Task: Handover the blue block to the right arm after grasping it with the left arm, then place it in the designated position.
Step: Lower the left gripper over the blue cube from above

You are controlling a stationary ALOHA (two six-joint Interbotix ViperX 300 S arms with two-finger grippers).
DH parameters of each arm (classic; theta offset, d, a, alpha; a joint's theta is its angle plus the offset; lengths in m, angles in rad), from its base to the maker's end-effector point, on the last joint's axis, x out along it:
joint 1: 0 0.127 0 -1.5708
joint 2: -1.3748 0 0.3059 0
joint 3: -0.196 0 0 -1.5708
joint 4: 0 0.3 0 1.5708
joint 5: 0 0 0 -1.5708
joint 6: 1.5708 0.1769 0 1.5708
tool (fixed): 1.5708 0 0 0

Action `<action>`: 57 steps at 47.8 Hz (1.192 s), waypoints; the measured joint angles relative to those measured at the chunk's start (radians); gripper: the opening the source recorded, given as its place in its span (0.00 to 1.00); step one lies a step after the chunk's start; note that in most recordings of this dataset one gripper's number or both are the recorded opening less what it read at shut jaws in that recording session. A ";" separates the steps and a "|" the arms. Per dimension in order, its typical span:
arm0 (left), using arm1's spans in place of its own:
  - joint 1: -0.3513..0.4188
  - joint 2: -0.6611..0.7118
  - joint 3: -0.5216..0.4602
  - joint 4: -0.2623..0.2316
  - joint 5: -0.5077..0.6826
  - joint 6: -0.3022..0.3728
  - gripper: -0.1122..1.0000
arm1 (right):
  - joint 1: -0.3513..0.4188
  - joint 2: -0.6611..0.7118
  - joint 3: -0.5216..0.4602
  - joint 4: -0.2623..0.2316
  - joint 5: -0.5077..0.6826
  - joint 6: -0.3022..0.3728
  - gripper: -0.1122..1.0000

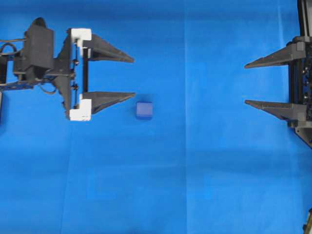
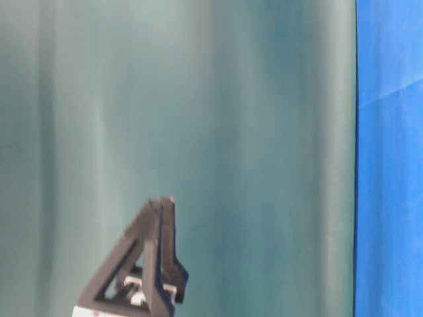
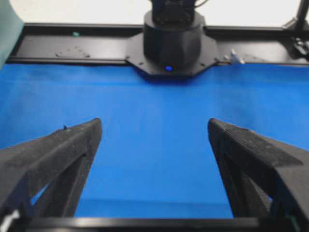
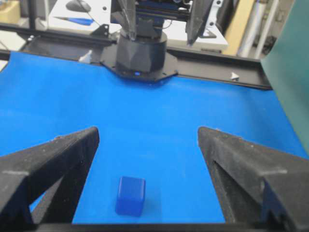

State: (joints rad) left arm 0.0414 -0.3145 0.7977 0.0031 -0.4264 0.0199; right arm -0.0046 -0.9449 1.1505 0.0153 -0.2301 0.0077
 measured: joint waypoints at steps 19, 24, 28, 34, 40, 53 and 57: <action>0.011 0.084 -0.095 0.000 0.078 0.014 0.94 | 0.000 0.003 0.000 0.000 -0.008 0.000 0.98; 0.012 0.086 -0.103 0.000 0.106 0.017 0.94 | 0.000 0.003 0.000 0.000 -0.008 0.000 0.98; 0.012 0.087 -0.114 0.000 0.155 0.014 0.94 | 0.000 0.003 0.000 0.000 -0.008 0.000 0.98; 0.012 0.106 -0.160 0.000 0.287 0.006 0.94 | 0.000 0.006 0.000 0.000 -0.008 0.000 0.98; 0.009 0.137 -0.238 0.000 0.474 0.003 0.94 | 0.000 0.011 0.000 -0.002 -0.008 0.000 0.98; -0.003 0.222 -0.428 0.000 0.890 0.006 0.94 | 0.000 0.014 0.000 0.000 -0.008 0.000 0.98; -0.006 0.255 -0.483 0.000 0.996 0.008 0.94 | 0.000 0.014 0.000 -0.002 -0.008 0.000 0.98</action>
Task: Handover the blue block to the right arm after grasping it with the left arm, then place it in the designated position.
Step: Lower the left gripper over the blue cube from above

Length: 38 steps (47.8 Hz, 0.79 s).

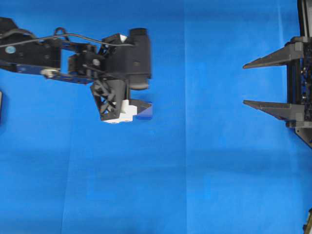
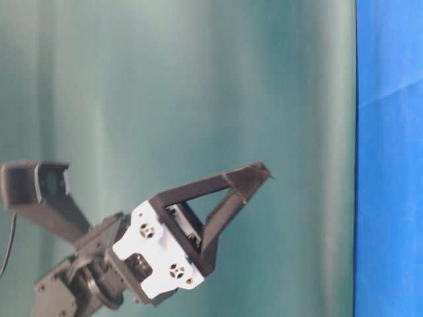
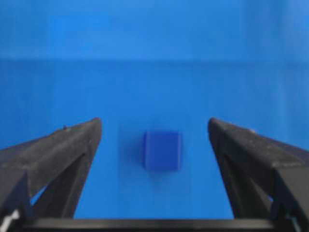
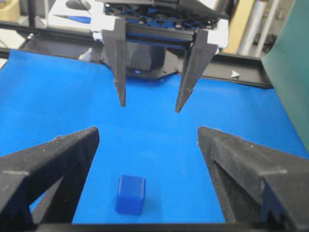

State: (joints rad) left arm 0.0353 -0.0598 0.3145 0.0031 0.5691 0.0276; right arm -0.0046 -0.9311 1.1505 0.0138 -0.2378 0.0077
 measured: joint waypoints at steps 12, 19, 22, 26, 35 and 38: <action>-0.006 0.061 -0.107 0.000 0.195 -0.005 0.94 | 0.000 0.005 0.002 0.002 0.002 0.000 0.98; -0.008 0.064 -0.115 0.002 0.206 -0.008 0.94 | 0.000 0.009 0.000 0.000 0.002 0.000 0.98; -0.008 0.064 -0.115 0.003 0.207 -0.008 0.94 | 0.000 0.009 0.000 0.000 0.002 0.000 0.98; -0.008 0.064 -0.115 0.003 0.206 -0.008 0.94 | 0.000 0.011 0.000 0.002 0.002 0.000 0.98; -0.006 0.064 -0.115 0.005 0.207 -0.008 0.94 | 0.000 0.009 0.000 0.002 0.002 0.000 0.98; -0.008 0.064 -0.115 0.003 0.207 -0.008 0.94 | 0.000 0.009 0.000 0.000 0.002 0.000 0.98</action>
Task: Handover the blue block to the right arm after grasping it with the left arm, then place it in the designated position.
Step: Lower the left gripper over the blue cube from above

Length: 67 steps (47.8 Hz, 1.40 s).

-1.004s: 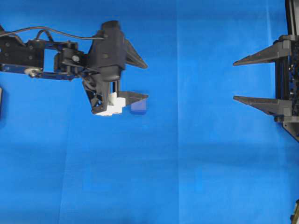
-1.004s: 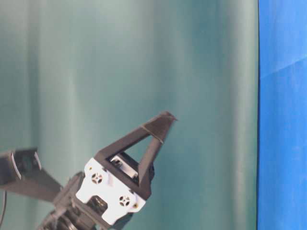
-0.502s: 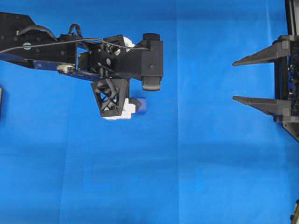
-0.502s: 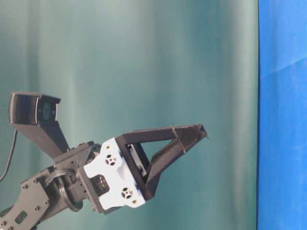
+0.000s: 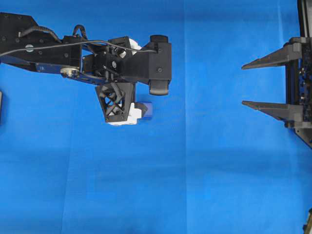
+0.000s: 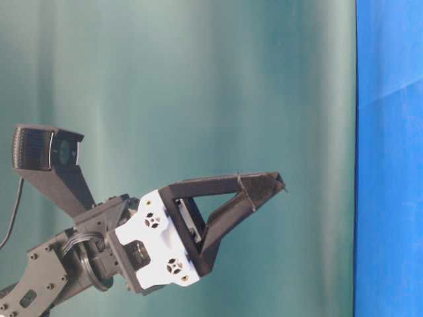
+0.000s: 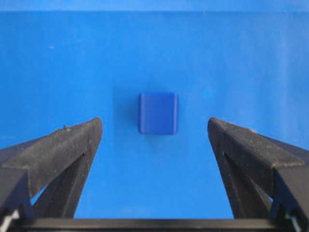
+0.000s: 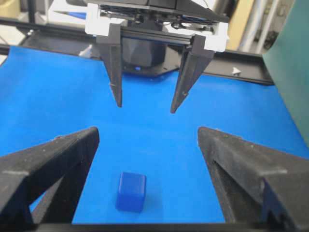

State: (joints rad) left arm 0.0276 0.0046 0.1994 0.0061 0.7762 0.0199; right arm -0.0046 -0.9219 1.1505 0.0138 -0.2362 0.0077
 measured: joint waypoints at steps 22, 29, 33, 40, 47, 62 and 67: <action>0.000 0.000 0.000 0.002 0.000 0.006 0.94 | 0.000 0.002 0.000 0.000 0.000 0.000 0.98; 0.000 0.000 0.000 0.002 0.000 0.003 0.94 | 0.000 0.000 0.000 0.000 -0.002 0.000 0.98; 0.000 0.000 0.000 0.002 -0.002 0.003 0.94 | 0.000 0.002 0.000 0.002 0.000 0.000 0.98; 0.000 0.000 0.000 0.002 0.000 0.002 0.94 | 0.000 0.002 0.000 0.000 0.002 0.000 0.98; 0.000 0.000 0.000 0.002 0.000 0.000 0.94 | 0.000 0.000 0.000 0.002 0.002 0.000 0.98; 0.000 0.003 0.040 0.000 -0.044 -0.003 0.94 | 0.000 0.002 0.000 0.002 0.002 0.000 0.98; 0.000 0.008 0.078 0.002 -0.100 -0.003 0.94 | 0.000 0.003 0.000 0.000 0.002 0.000 0.98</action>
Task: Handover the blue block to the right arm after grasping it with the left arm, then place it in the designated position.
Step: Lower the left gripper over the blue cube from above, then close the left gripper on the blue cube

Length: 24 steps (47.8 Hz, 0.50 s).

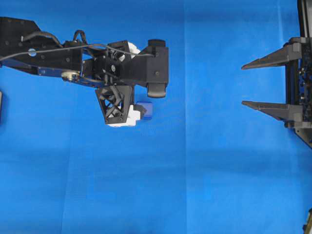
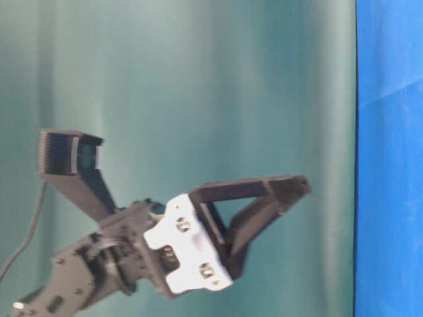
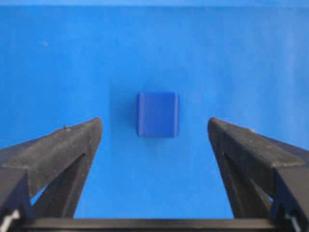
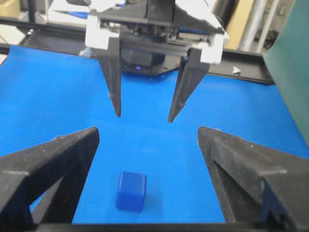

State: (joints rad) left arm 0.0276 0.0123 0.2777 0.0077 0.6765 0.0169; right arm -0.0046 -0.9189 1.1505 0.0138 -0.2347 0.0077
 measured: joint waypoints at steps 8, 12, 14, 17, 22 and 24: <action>0.000 0.028 0.061 0.000 -0.106 -0.020 0.94 | 0.000 0.005 0.000 0.002 0.000 0.000 0.98; 0.000 0.046 0.086 0.000 -0.153 -0.020 0.94 | 0.000 0.008 0.000 0.002 0.000 0.000 0.98; 0.000 0.054 0.095 0.000 -0.175 -0.021 0.94 | 0.000 0.008 0.000 0.000 0.000 0.000 0.98; 0.000 0.061 0.115 0.000 -0.209 -0.020 0.94 | 0.000 0.009 0.000 0.000 0.000 0.000 0.98; 0.006 0.078 0.150 -0.002 -0.259 -0.025 0.94 | 0.000 0.012 0.000 0.002 0.000 0.000 0.98; 0.011 0.086 0.161 -0.002 -0.281 -0.026 0.94 | 0.000 0.014 0.000 0.002 0.000 0.000 0.98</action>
State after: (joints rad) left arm 0.0383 0.0982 0.4387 0.0061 0.3958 -0.0092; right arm -0.0046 -0.9050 1.1505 0.0153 -0.2347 0.0077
